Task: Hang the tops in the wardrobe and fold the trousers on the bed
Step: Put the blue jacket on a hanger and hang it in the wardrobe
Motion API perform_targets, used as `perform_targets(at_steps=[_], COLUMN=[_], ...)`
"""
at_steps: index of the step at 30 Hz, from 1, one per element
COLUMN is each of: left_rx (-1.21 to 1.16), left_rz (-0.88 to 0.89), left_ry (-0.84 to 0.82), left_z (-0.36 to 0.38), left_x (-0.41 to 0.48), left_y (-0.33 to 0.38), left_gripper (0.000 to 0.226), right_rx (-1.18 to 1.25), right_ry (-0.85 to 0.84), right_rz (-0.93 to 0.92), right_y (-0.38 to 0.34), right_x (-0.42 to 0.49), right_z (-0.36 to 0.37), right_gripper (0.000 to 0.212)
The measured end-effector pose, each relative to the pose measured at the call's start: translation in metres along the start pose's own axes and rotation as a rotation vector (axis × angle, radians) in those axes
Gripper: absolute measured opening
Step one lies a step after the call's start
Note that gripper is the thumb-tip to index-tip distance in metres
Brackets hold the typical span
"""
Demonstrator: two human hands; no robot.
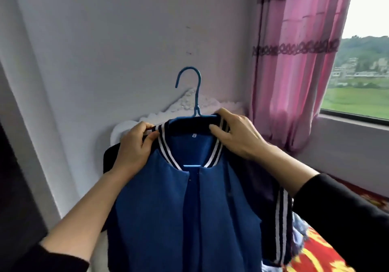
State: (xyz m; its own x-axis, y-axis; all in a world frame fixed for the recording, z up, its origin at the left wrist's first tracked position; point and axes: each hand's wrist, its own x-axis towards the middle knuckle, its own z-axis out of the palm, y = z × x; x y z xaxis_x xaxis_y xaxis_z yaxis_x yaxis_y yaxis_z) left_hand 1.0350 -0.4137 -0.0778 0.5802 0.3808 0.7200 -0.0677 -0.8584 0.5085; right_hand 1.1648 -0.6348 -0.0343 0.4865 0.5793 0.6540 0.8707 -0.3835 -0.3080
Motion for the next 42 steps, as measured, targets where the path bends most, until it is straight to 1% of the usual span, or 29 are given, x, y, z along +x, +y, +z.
perform_targets(at_steps=[2,4,6,7,8,10,11,14,17,19,22,25,30,34,38,40,42], left_rx=[0.007,0.015,0.052,0.097,0.143,0.212,0.225,0.245,0.265,0.245,0.244,0.255,0.252,0.358,0.559,0.690,0.827], left_rz=[-0.019,-0.059,-0.134,-0.181,-0.220,-0.255,-0.261,-0.282,-0.443,-0.540,-0.545,-0.573,-0.564,-0.558,-0.540,-0.529,-0.489], left_ry=[0.010,0.028,0.022,0.007,-0.005,-0.020,-0.023,-0.050,-0.159,-0.209,-0.225,-0.223,-0.190,-0.207,-0.258,-0.253,-0.210], left_z=[-0.030,-0.060,-0.087,-0.101,-0.115,-0.142,-0.156,-0.190,-0.217,-0.232,-0.252,-0.272,-0.305,-0.337,-0.365,-0.380,-0.398], left_x=[-0.004,-0.008,-0.011,-0.012,-0.013,-0.016,-0.018,-0.023,-0.030,-0.034,-0.032,-0.022,0.011,0.047,0.073,0.088,0.108], left_y=[-0.028,-0.055,-0.086,-0.106,-0.124,-0.156,-0.167,-0.204,-0.239,-0.256,-0.286,-0.316,-0.359,-0.392,-0.426,-0.440,-0.453], left_gripper=[0.009,0.005,0.011,0.014,0.016,0.019,0.020,0.022,0.045,0.054,0.053,0.053,0.054,0.056,0.061,0.062,0.062], right_rx=[0.046,0.133,0.221,0.235,0.240,0.217,0.206,0.190,0.243,0.258,0.294,0.411,0.583,0.590,0.574,0.534,0.482], right_ry=[-0.114,-0.230,-0.355,-0.419,-0.484,-0.598,-0.629,-0.593,-0.578,-0.614,-0.648,-0.653,-0.666,-0.617,-0.558,-0.539,-0.502], right_rz=[-0.046,-0.047,-0.059,-0.092,-0.130,-0.188,-0.211,-0.271,-0.264,-0.275,-0.245,-0.176,-0.105,-0.100,-0.087,-0.094,-0.099], right_y=[-0.034,-0.068,-0.099,-0.114,-0.128,-0.157,-0.171,-0.212,-0.251,-0.276,-0.311,-0.343,-0.389,-0.425,-0.455,-0.469,-0.484], right_x=[0.022,0.045,0.064,0.072,0.079,0.091,0.096,0.110,0.123,0.133,0.147,0.166,0.209,0.247,0.280,0.295,0.314], right_z=[0.027,0.054,0.083,0.098,0.112,0.138,0.151,0.190,0.226,0.246,0.272,0.299,0.337,0.374,0.406,0.419,0.432], right_gripper=[0.022,0.028,0.028,0.023,0.018,0.019,0.020,0.017,0.010,0.014,0.025,0.028,0.018,0.017,0.007,0.017,0.024])
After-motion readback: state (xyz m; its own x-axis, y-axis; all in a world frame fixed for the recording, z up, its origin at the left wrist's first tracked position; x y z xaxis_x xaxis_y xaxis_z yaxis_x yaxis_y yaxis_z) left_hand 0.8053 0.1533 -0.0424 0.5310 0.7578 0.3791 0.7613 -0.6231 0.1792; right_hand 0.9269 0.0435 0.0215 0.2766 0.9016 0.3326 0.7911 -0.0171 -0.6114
